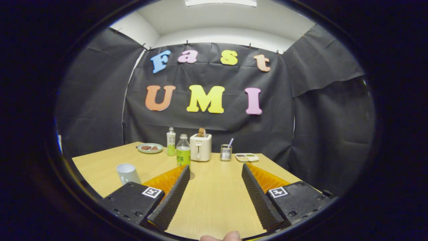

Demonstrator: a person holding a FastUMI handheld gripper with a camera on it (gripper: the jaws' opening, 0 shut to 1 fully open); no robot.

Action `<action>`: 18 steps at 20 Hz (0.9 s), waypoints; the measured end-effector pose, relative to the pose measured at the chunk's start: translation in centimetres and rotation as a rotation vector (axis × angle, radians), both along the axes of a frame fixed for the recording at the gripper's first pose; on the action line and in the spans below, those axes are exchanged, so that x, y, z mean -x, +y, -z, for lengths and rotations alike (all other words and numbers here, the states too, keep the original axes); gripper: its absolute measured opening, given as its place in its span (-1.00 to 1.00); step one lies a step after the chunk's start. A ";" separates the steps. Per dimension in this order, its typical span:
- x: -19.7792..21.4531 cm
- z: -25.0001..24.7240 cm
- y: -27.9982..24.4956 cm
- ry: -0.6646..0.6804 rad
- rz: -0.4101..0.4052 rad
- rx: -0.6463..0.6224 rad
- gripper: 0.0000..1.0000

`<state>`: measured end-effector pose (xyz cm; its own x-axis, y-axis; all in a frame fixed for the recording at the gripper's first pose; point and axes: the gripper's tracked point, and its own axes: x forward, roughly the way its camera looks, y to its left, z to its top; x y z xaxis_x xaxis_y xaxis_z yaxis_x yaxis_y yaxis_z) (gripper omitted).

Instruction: Take the bottle from table, then pour the juice into the cup, finally place the bottle on the coaster

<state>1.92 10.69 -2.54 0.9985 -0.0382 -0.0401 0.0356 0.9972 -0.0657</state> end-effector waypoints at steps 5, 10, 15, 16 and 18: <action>0.0 0.7 -0.8 0.018 0.023 -0.027 1.00; 0.0 1.0 0.1 0.004 0.034 -0.007 1.00; -0.1 1.0 1.9 -0.034 0.015 0.053 1.00; -0.2 1.1 2.2 -0.033 0.011 0.064 1.00; -0.3 1.1 3.0 -0.030 -0.001 0.064 1.00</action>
